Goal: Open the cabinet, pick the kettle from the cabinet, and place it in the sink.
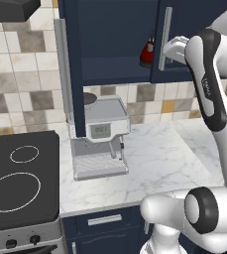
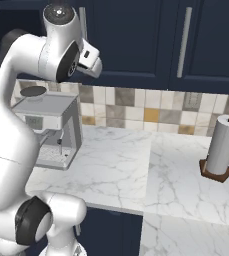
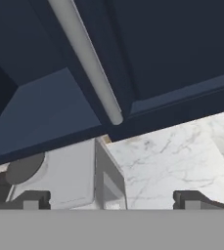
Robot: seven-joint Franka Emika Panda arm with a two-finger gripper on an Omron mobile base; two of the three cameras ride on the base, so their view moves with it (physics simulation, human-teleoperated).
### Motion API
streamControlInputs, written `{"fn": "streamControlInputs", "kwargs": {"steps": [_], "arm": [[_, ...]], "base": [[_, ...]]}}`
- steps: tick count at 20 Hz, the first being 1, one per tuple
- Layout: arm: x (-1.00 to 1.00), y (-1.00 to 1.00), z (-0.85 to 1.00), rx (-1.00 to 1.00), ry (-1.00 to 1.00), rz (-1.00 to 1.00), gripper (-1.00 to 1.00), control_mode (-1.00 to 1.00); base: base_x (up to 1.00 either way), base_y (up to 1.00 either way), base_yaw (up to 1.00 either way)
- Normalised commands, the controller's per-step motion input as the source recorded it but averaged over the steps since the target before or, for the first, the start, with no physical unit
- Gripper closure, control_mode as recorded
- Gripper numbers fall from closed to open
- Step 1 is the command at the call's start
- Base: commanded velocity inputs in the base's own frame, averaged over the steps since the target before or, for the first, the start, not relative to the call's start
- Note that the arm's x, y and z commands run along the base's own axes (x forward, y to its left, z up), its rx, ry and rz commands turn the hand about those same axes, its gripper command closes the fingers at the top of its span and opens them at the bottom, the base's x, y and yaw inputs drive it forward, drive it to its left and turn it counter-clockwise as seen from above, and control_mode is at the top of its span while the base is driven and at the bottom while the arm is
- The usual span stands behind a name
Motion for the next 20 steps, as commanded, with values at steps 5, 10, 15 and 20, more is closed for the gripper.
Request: {"fn": "streamControlInputs", "kwargs": {"steps": [5, 10, 15, 20], "arm": [[0.41, 0.01, -0.01, 0.0, 0.0, 0.0, -1.0, -1.0], [0.43, 0.02, 0.0, 0.0, 0.0, 0.0, -1.0, -1.0], [0.45, 0.03, 0.0, 0.0, 0.0, 0.0, -1.0, -1.0], [0.44, 0.03, -0.02, 0.0, 0.0, 0.0, -1.0, -1.0]], "base": [[0.0, 0.0, 0.0], [0.0, 0.0, 0.0], [0.0, 0.0, 0.0], [0.0, 0.0, 0.0]]}}
